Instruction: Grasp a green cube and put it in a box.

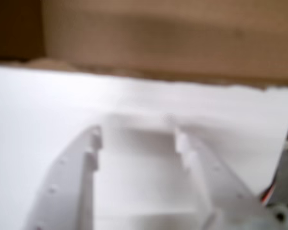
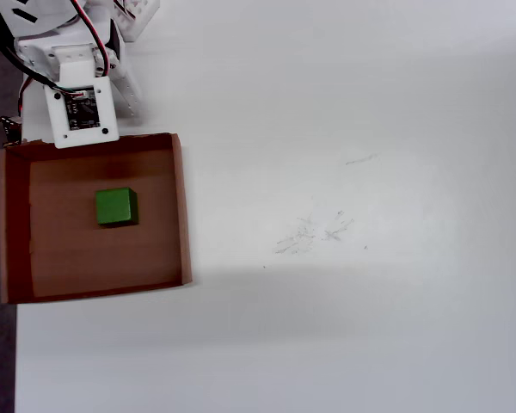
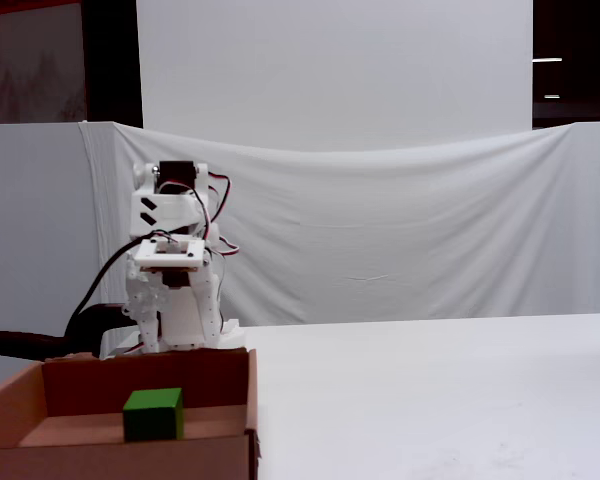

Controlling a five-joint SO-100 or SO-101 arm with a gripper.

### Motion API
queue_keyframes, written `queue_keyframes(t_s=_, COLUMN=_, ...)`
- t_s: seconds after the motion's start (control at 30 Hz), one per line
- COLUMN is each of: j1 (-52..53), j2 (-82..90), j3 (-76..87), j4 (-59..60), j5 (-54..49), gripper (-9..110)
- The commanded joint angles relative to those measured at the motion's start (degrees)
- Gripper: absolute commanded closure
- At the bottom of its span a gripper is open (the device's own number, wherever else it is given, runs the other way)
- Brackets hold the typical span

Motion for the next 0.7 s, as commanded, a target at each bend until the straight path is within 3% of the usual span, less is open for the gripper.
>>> queue_keyframes(t_s=0.0, j1=0.2, j2=0.4, j3=-0.3, j4=-0.5, j5=0.2, gripper=80)
queue_keyframes(t_s=0.67, j1=0.2, j2=0.4, j3=-0.3, j4=-0.6, j5=1.3, gripper=80)
